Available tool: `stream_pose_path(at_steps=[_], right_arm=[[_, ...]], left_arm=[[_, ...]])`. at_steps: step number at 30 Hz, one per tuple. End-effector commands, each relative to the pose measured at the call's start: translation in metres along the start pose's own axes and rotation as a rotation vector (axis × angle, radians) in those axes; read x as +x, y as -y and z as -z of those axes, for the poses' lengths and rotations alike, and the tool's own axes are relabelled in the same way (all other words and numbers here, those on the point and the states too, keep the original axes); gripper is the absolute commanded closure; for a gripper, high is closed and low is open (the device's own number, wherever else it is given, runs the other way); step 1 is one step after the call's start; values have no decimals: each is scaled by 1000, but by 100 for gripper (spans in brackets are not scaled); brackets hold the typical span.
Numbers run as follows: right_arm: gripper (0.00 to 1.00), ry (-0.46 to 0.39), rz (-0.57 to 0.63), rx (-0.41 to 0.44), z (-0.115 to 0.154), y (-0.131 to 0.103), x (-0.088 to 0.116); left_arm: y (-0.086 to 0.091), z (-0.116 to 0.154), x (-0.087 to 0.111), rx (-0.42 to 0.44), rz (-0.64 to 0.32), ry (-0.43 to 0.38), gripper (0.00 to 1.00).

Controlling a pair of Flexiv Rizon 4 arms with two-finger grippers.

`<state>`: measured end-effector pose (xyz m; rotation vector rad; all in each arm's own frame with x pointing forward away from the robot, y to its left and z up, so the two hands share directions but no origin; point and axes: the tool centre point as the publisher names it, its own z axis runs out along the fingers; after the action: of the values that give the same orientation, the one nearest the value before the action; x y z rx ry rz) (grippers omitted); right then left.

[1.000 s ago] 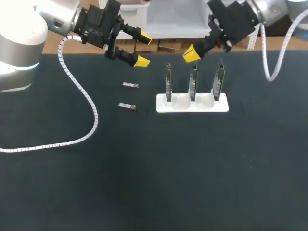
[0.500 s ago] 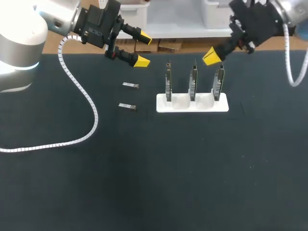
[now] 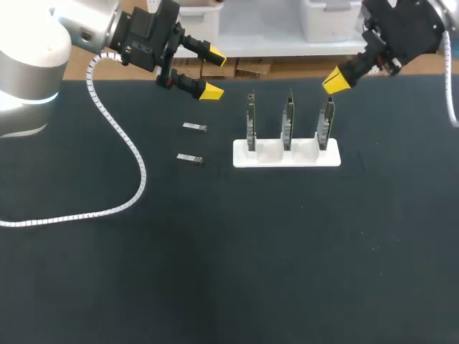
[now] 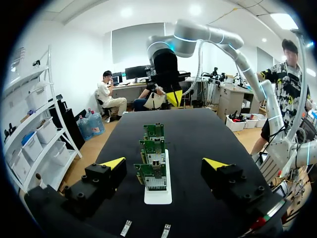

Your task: Pick up the optical module with the left hand, and insert it into the network port with the right hand.

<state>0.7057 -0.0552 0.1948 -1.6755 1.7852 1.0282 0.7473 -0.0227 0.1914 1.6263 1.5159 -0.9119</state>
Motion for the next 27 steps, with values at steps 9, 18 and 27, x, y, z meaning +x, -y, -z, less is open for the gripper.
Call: stream_pose_path(at_steps=[9, 18, 27], right_arm=[[0, -28, 7, -80, -19, 14, -18], [0, -41, -22, -55, -15, -5, -16], [0, -44, -27, -9, -3, -15, -13]], left_arm=[[-2, 0, -1, 5, 2, -5, 0], [-2, 0, -1, 5, 2, -5, 0], [-2, 0, -1, 5, 2, -5, 0]])
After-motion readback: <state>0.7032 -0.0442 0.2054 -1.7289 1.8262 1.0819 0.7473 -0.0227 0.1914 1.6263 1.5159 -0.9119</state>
